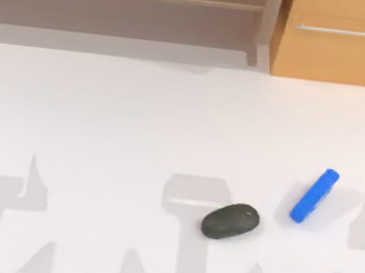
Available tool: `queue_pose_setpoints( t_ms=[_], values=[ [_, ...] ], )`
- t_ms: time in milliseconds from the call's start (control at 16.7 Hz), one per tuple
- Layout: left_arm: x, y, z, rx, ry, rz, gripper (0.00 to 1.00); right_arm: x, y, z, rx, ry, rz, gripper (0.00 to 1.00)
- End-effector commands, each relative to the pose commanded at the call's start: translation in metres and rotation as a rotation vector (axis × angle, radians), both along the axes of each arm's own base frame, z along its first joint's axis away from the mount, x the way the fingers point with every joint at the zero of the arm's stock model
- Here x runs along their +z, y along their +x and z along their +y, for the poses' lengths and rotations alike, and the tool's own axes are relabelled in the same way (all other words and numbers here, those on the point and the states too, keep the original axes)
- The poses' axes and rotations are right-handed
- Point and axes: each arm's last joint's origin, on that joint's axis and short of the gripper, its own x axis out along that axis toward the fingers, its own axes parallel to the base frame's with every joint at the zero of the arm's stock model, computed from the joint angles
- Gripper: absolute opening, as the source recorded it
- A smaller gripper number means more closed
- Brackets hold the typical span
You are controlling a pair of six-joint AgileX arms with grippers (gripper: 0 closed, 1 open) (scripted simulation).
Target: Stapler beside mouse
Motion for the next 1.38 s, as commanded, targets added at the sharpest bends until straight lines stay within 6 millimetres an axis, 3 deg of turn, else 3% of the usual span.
queue_pose_setpoints(
  t_ms=[360, 720, 1020, 1380],
  values=[
    [0.000, 0.000, 0.000, 0.000, 0.000, 0.000, 1.00, 0.007, 0.003, 0.002, 0.009, 0.063, 0.087, 1.00],
    [0.000, 0.000, 0.000, 0.000, 0.000, 0.000, 1.00, 0.026, 0.025, 0.010, -0.025, 0.265, 0.470, 1.00],
    [0.000, 0.000, 0.000, 0.000, 0.000, 0.000, 1.00, 0.032, 0.068, 0.028, -0.158, 0.390, 0.915, 1.00],
    [0.000, 0.000, 0.000, 0.000, 0.000, 0.000, 1.00, 0.015, 0.138, 0.069, -0.392, 0.431, 1.339, 1.00]
  ],
)
